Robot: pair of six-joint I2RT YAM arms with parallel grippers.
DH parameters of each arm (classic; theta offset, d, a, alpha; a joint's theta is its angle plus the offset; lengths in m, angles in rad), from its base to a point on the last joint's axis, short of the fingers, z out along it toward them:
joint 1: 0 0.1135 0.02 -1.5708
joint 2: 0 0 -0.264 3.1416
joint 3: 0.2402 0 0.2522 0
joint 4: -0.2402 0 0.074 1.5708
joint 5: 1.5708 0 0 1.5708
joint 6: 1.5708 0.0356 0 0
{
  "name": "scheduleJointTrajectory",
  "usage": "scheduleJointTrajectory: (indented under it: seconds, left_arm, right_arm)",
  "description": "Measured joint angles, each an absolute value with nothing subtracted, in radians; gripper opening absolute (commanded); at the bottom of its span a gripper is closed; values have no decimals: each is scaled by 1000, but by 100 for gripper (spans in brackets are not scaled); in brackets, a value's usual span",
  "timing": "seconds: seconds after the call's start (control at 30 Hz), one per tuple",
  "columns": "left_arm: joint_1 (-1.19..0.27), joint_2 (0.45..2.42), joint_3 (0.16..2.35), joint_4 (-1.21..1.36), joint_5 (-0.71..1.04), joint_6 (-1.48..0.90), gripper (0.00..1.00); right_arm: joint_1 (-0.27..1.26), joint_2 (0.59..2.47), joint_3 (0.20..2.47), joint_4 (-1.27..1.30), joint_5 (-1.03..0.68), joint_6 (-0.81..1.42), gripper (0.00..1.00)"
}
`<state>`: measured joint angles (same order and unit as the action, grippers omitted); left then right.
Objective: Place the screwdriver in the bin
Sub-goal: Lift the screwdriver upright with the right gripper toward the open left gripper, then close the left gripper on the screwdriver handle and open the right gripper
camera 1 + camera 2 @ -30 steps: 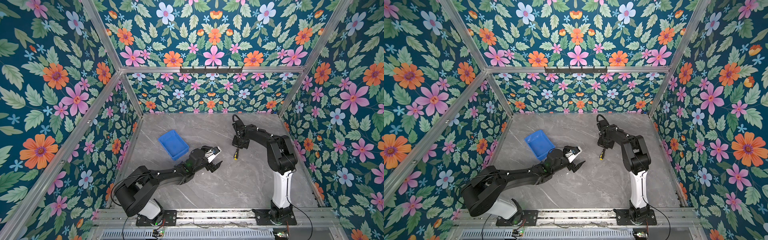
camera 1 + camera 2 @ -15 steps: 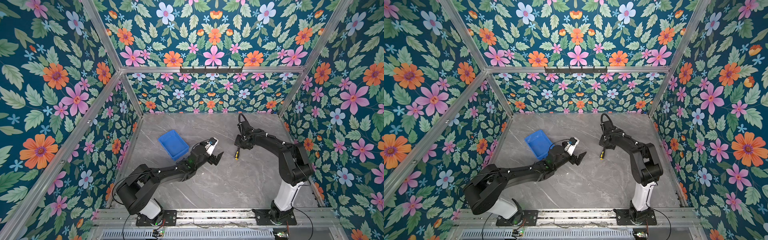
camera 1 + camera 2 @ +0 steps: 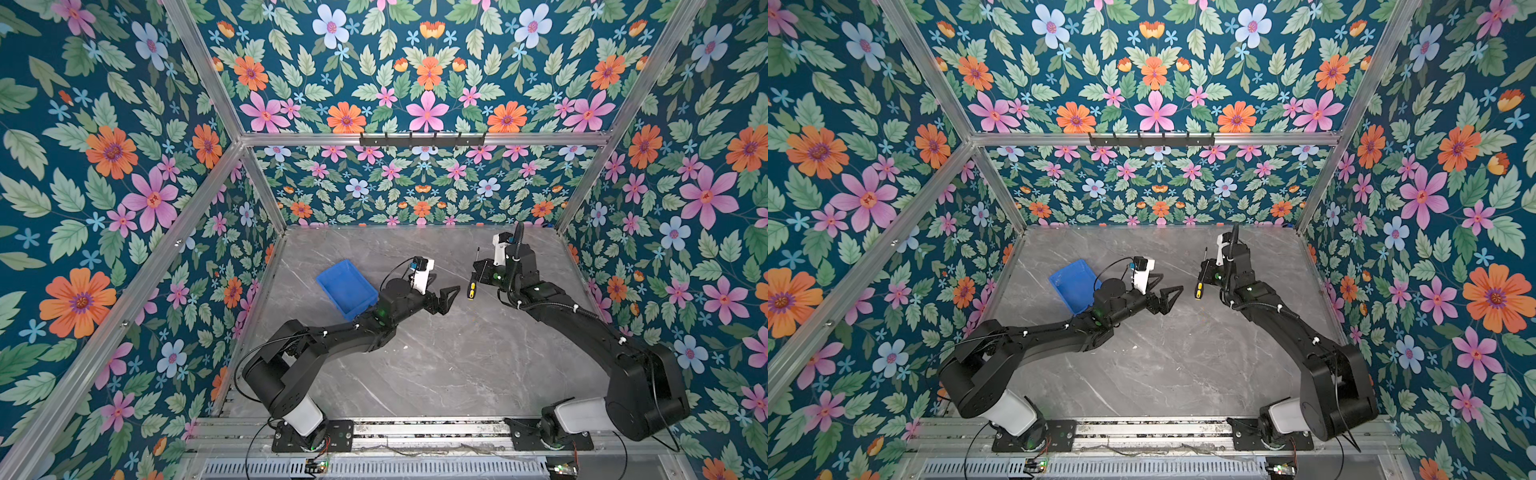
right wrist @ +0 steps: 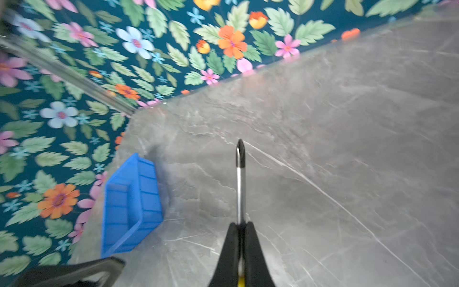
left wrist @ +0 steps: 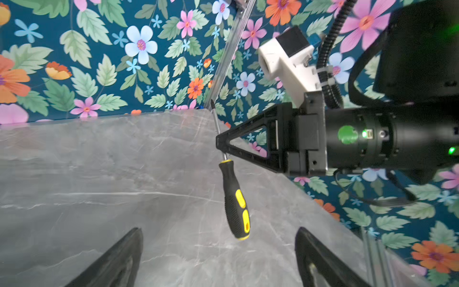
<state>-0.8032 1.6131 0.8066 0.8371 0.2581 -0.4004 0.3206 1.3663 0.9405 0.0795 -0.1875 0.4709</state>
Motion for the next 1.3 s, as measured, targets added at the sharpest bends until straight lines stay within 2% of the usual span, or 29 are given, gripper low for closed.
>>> scheduleJointTrajectory:
  seconds: [0.23, 0.37, 0.8, 1.03, 1.13, 1.2, 1.3]
  left_arm:
    - [-803, 1636, 838, 888, 329, -467, 77]
    - [-803, 1657, 855, 899, 370, -490, 67]
    - [-805, 1691, 867, 950, 469, -523, 40]
    - [-805, 1707, 868, 966, 487, -548, 10]
    - [-804, 1703, 862, 969, 487, -550, 1]
    - [-804, 1697, 856, 971, 481, -549, 0]
    - [-803, 1690, 847, 973, 469, -549, 0]
  right_arm:
    - [321, 1274, 842, 280, -431, 451, 0]
    - [321, 1255, 827, 352, -522, 451, 0]
    - [321, 1268, 833, 429, -601, 454, 0]
    - [320, 1268, 833, 439, -609, 448, 0]
    - [321, 1268, 835, 437, -610, 444, 0]
    - [321, 1268, 839, 429, -613, 446, 12]
    - [321, 1267, 846, 422, -613, 446, 38]
